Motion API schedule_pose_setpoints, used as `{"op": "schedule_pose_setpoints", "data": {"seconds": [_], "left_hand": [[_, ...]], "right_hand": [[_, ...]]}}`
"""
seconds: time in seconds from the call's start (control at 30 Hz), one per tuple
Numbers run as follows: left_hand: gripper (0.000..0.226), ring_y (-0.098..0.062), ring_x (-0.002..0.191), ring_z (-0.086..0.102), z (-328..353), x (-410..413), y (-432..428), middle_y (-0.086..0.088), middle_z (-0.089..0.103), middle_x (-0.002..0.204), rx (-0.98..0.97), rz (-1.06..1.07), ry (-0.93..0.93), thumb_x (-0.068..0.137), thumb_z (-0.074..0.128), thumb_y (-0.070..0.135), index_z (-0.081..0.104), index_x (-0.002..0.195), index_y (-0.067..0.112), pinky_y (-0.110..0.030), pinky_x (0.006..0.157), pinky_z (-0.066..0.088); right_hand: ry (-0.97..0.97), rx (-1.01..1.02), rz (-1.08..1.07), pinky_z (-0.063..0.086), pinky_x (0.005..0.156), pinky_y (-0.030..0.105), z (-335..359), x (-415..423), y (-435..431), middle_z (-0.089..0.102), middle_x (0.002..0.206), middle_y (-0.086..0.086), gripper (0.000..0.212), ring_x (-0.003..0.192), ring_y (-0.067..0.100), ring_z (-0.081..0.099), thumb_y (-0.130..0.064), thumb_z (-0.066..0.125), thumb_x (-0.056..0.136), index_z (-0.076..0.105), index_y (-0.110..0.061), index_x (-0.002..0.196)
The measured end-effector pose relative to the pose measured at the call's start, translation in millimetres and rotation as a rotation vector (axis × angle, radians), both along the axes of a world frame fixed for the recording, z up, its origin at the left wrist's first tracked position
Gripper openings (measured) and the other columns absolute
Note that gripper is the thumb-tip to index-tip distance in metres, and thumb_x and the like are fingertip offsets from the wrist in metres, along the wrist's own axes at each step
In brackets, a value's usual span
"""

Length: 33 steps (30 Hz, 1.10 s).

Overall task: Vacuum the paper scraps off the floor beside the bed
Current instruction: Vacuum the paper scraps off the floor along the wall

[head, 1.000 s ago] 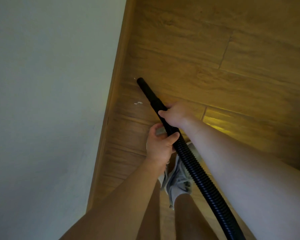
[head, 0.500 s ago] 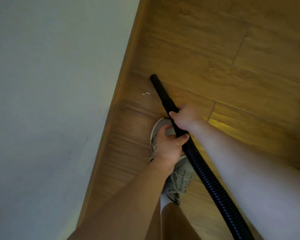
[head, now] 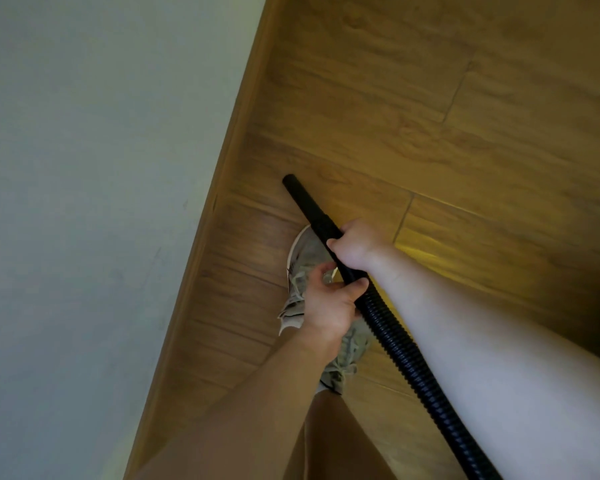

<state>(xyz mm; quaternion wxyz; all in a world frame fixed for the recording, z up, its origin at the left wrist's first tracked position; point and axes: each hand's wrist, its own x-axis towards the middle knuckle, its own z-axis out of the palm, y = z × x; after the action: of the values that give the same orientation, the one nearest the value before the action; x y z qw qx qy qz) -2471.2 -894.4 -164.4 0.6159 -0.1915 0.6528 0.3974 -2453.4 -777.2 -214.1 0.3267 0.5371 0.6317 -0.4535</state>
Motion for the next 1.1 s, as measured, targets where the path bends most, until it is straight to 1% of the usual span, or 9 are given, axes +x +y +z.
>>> {"op": "schedule_pose_setpoints", "data": {"seconds": [0.17, 0.3, 0.4, 0.5, 0.6, 0.77, 0.87, 0.97, 1.1], "left_hand": [[0.049, -0.033, 0.099, 0.074, 3, 1, -11, -0.016, 0.074, 0.107, -0.001, 0.011, 0.026, 0.091, 0.072, 0.003, 0.047, 0.130, 0.018, -0.050, 0.082, 0.062], [0.043, -0.029, 0.089, 0.076, 6, 2, -22, -0.011, 0.075, 0.099, -0.004, 0.043, 0.032, 0.090, 0.072, 0.000, 0.051, 0.123, 0.019, -0.043, 0.074, 0.064], [0.045, -0.029, 0.091, 0.076, 7, 1, -38, -0.016, 0.074, 0.106, -0.038, 0.073, 0.007, 0.089, 0.073, 0.000, 0.051, 0.123, 0.020, -0.040, 0.070, 0.064], [0.050, -0.032, 0.096, 0.075, 4, 2, -58, -0.018, 0.073, 0.111, -0.050, 0.051, -0.007, 0.088, 0.073, 0.000, 0.050, 0.128, 0.019, -0.043, 0.074, 0.064], [0.051, -0.032, 0.096, 0.075, 0, 0, -80, -0.017, 0.073, 0.109, -0.051, 0.010, -0.002, 0.088, 0.073, 0.000, 0.051, 0.130, 0.018, -0.051, 0.081, 0.063], [0.047, -0.031, 0.095, 0.074, 2, -8, -120, -0.016, 0.071, 0.113, -0.065, -0.076, 0.016, 0.088, 0.071, -0.002, 0.051, 0.126, 0.019, -0.047, 0.077, 0.064], [0.043, -0.032, 0.095, 0.073, 5, -11, -137, -0.016, 0.071, 0.112, -0.094, -0.069, 0.019, 0.087, 0.073, -0.001, 0.052, 0.117, 0.022, -0.049, 0.075, 0.064], [0.041, -0.030, 0.093, 0.074, 9, -10, -163, -0.014, 0.071, 0.109, -0.114, -0.045, 0.028, 0.087, 0.072, -0.001, 0.050, 0.104, 0.030, -0.046, 0.073, 0.064], [0.043, -0.026, 0.087, 0.074, 10, -5, -193, -0.012, 0.071, 0.104, -0.129, 0.010, 0.066, 0.088, 0.072, 0.000, 0.050, 0.114, 0.024, -0.042, 0.068, 0.064]], "right_hand": [[0.013, 0.002, -0.003, 0.054, 0.071, 0.031, 2, -1, -13, 0.070, 0.099, 0.010, 0.033, 0.086, 0.028, 0.066, -0.040, 0.058, 0.096, 0.069, -0.013, 0.111], [0.017, -0.002, -0.013, 0.046, 0.057, 0.028, 5, -2, -25, 0.069, 0.093, 0.008, 0.033, 0.076, 0.025, 0.064, -0.040, 0.059, 0.096, 0.068, -0.010, 0.108], [0.020, -0.008, -0.033, 0.051, 0.062, 0.029, 6, -2, -42, 0.070, 0.091, 0.007, 0.033, 0.076, 0.024, 0.065, -0.040, 0.059, 0.095, 0.070, -0.013, 0.109], [0.001, -0.011, -0.035, 0.045, 0.056, 0.027, 5, 1, -63, 0.068, 0.090, 0.006, 0.033, 0.070, 0.020, 0.060, -0.041, 0.059, 0.095, 0.070, -0.013, 0.110], [0.010, -0.015, -0.099, 0.043, 0.058, 0.027, 3, 4, -85, 0.071, 0.102, 0.009, 0.037, 0.076, 0.022, 0.060, -0.041, 0.061, 0.095, 0.068, -0.012, 0.117], [0.020, -0.055, -0.161, 0.044, 0.056, 0.027, 5, 4, -127, 0.070, 0.103, 0.009, 0.038, 0.080, 0.022, 0.062, -0.041, 0.062, 0.095, 0.066, -0.012, 0.119], [0.028, -0.059, -0.165, 0.053, 0.068, 0.031, 7, 1, -148, 0.070, 0.109, 0.010, 0.039, 0.089, 0.025, 0.065, -0.040, 0.061, 0.096, 0.065, -0.012, 0.122], [0.039, -0.053, -0.118, 0.047, 0.068, 0.029, 11, -3, -177, 0.070, 0.112, 0.010, 0.037, 0.090, 0.026, 0.063, -0.039, 0.061, 0.095, 0.064, -0.014, 0.123], [0.062, -0.050, -0.069, 0.044, 0.070, 0.028, 13, -8, -210, 0.069, 0.111, 0.011, 0.035, 0.088, 0.026, 0.059, -0.038, 0.060, 0.096, 0.065, -0.013, 0.119]]}}
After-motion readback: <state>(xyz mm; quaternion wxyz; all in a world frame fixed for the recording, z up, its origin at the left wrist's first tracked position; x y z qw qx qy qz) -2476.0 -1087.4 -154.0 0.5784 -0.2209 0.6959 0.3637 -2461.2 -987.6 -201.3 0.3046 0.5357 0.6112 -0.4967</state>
